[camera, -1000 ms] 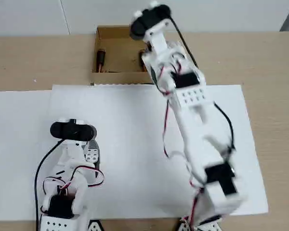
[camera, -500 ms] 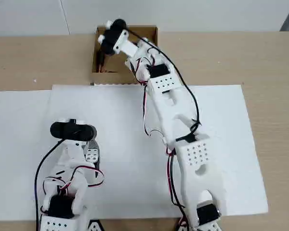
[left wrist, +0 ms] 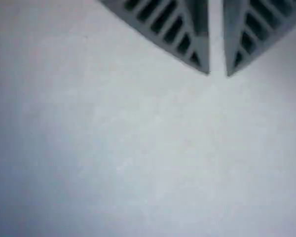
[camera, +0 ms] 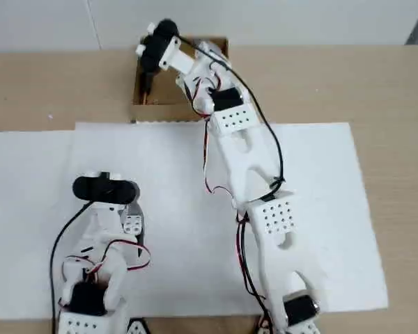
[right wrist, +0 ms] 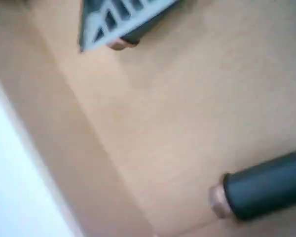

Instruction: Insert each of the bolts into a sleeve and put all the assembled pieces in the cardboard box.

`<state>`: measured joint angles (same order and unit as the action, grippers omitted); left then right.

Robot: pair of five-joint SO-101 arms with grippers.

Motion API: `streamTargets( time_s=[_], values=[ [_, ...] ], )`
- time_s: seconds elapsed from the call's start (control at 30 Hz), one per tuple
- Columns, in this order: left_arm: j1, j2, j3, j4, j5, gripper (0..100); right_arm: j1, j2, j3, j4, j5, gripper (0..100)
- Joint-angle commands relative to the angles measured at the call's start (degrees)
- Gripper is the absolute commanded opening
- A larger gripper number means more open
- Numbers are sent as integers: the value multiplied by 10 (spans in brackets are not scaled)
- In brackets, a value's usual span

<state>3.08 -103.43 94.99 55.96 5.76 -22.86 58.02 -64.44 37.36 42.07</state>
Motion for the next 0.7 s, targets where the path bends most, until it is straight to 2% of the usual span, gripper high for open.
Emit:
streamTargets(
  time_s=[0.0, 0.27, 0.4, 0.67],
  values=[
    [0, -4, -3, 0, 4, 7, -5, -10, -69, 39, 5, 126],
    [0, -4, -3, 0, 4, 7, -6, -10, -218, 165, 5, 5],
    [0, -4, -3, 0, 4, 7, -7, -10, -318, 242, 5, 2],
    [0, -4, -3, 0, 4, 7, 2, -104, -321, 368, -5, 2]
  ],
)
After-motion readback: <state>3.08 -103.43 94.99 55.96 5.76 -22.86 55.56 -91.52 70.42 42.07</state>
